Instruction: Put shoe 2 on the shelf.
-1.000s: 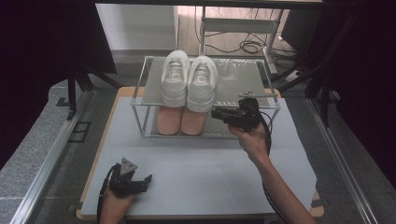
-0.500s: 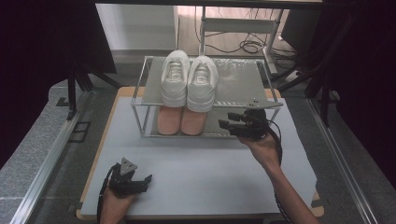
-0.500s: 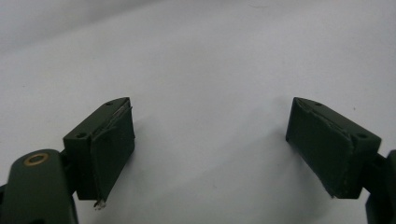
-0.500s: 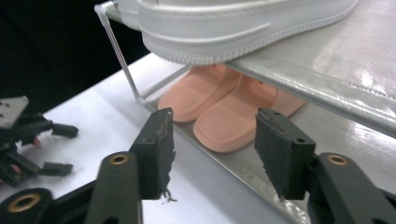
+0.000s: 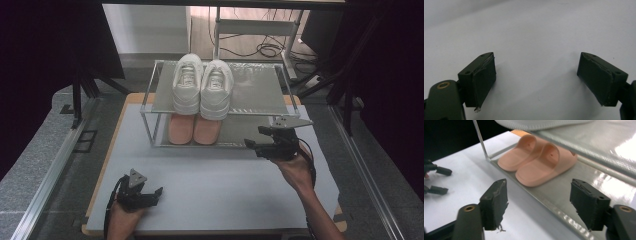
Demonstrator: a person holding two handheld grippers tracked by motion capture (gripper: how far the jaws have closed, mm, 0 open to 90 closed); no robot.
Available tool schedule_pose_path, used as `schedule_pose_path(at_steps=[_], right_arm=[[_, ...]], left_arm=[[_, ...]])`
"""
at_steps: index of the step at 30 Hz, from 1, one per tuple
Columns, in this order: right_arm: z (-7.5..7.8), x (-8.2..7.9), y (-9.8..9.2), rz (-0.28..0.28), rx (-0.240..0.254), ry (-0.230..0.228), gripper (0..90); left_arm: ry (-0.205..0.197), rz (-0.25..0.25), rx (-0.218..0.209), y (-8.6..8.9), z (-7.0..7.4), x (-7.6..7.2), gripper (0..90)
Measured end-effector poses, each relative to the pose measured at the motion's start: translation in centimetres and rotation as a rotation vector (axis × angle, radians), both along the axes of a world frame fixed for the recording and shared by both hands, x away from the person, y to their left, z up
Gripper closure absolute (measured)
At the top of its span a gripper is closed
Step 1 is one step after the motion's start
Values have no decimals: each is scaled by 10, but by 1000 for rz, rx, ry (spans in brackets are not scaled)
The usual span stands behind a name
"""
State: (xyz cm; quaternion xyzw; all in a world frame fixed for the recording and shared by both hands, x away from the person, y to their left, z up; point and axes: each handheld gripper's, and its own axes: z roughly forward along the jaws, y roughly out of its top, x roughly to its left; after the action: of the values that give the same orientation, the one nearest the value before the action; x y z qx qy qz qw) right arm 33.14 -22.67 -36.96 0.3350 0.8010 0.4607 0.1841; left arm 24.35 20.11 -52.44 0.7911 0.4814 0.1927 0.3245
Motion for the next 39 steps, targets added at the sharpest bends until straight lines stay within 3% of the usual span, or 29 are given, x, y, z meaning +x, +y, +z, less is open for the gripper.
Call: schedule_pose_path(at_steps=[12, 14, 19, 31, 39], right_arm=[[-26, -15, -37, -68, -26, 26, 213], [-31, -17, -43, -59, -41, 10, 187], [-47, -23, -53, -84, -69, 22, 160], [-106, -30, -68, -154, -144, 78, 131], [-150, -29, -75, -213, -193, 159, 74]], left_arm=[[-3, 7, -8, -1, 0, 0, 154], [-4, 4, -5, 0, 0, 0, 154], [-2, 4, -4, 0, 0, 0, 154], [-1, 1, 1, 0, 0, 0, 154], [-5, 2, 4, -1, 0, -1, 154]])
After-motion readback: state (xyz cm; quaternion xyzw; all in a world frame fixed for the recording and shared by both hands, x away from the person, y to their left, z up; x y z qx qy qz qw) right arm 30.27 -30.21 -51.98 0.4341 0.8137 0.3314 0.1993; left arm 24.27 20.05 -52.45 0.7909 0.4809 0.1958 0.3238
